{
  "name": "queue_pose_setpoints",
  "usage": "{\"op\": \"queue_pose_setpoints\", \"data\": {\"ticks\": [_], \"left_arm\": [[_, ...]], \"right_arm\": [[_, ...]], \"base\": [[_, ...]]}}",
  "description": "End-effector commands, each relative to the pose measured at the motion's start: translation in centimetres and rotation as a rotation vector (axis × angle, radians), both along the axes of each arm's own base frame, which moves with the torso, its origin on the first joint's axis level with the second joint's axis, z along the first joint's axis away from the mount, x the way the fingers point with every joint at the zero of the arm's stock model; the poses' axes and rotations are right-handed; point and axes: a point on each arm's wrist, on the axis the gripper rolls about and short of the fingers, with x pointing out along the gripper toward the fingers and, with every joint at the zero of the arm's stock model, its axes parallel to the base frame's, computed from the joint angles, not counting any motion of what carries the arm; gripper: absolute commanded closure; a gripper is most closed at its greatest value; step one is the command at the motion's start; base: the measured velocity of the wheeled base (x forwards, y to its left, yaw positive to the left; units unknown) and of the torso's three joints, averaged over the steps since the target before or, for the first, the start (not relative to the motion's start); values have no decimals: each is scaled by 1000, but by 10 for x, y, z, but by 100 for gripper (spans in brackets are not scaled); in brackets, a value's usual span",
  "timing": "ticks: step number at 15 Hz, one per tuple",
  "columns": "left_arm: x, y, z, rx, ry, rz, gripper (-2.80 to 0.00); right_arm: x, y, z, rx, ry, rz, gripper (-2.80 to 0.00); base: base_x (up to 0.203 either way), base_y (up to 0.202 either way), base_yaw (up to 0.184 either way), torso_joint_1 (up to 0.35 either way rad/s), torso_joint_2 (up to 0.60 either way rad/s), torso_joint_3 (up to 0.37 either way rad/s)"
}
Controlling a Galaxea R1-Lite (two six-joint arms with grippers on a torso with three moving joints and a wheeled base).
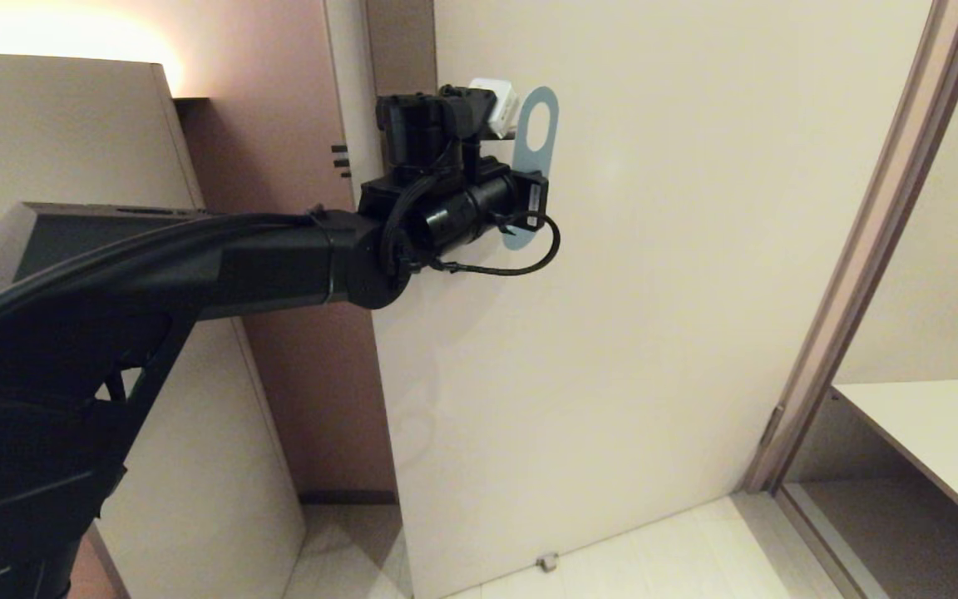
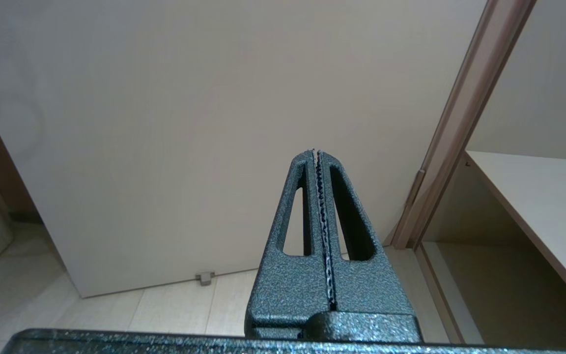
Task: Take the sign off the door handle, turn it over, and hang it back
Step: Hand it to the other hand
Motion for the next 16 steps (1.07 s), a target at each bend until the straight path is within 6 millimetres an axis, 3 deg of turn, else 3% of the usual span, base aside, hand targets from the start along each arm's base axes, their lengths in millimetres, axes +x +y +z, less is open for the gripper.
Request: {"op": "queue_pose_setpoints", "data": {"ticks": [1, 6, 12, 16], "left_arm": [[0, 1, 0, 10, -9, 2, 0], [-9, -7, 4, 19, -26, -35, 0], [-36, -38, 1, 19, -12, -139, 0], [-71, -64, -4, 26, 22, -234, 0]], "right_arm": [[0, 0, 0, -1, 1, 1, 0], [0, 0, 0, -1, 1, 1, 0], [0, 0, 0, -1, 1, 1, 0], [0, 0, 0, -1, 1, 1, 0]], "base": [[0, 0, 0, 0, 0, 0], [0, 0, 0, 0, 0, 0], [0, 0, 0, 0, 0, 0], [0, 0, 0, 0, 0, 0]]}}
